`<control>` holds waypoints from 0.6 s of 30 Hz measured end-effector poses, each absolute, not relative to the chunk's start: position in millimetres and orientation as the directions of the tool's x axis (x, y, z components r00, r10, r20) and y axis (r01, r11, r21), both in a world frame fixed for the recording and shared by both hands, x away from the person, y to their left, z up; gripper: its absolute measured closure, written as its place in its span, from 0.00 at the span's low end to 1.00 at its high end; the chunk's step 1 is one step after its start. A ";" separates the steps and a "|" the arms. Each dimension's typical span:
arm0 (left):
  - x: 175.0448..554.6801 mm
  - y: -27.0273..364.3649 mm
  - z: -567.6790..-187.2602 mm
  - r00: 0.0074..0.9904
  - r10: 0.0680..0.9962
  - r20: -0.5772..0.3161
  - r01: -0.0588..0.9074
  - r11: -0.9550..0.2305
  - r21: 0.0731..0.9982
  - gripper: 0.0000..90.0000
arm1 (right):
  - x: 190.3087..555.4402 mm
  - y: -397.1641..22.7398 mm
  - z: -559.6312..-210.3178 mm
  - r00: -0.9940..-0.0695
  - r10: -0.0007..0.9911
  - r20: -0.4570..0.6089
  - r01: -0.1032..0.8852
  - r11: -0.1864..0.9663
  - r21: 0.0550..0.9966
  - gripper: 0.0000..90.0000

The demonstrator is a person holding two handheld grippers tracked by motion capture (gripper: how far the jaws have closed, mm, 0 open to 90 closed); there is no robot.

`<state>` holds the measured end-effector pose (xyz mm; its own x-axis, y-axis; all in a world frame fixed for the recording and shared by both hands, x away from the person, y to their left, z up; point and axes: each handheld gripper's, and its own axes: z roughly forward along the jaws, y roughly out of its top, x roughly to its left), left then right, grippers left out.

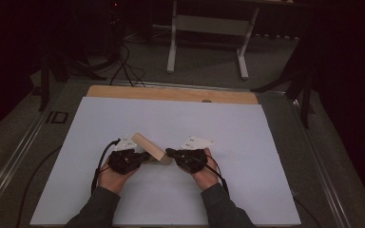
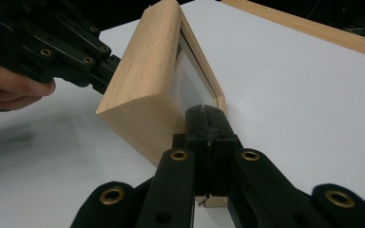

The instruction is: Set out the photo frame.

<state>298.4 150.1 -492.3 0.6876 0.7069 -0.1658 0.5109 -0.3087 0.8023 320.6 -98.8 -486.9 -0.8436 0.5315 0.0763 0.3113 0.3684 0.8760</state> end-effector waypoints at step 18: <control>299.6 141.6 -497.8 0.693 0.704 -0.159 0.518 -0.331 0.789 1.00 | 332.9 -94.5 -498.4 -0.826 0.556 0.094 0.346 0.367 0.863 0.99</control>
<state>299.6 141.6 -497.8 0.6925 0.7037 -0.1590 0.5179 -0.3315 0.7886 332.9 -94.5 -498.4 -0.8256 0.5563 0.0941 0.3460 0.3674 0.8633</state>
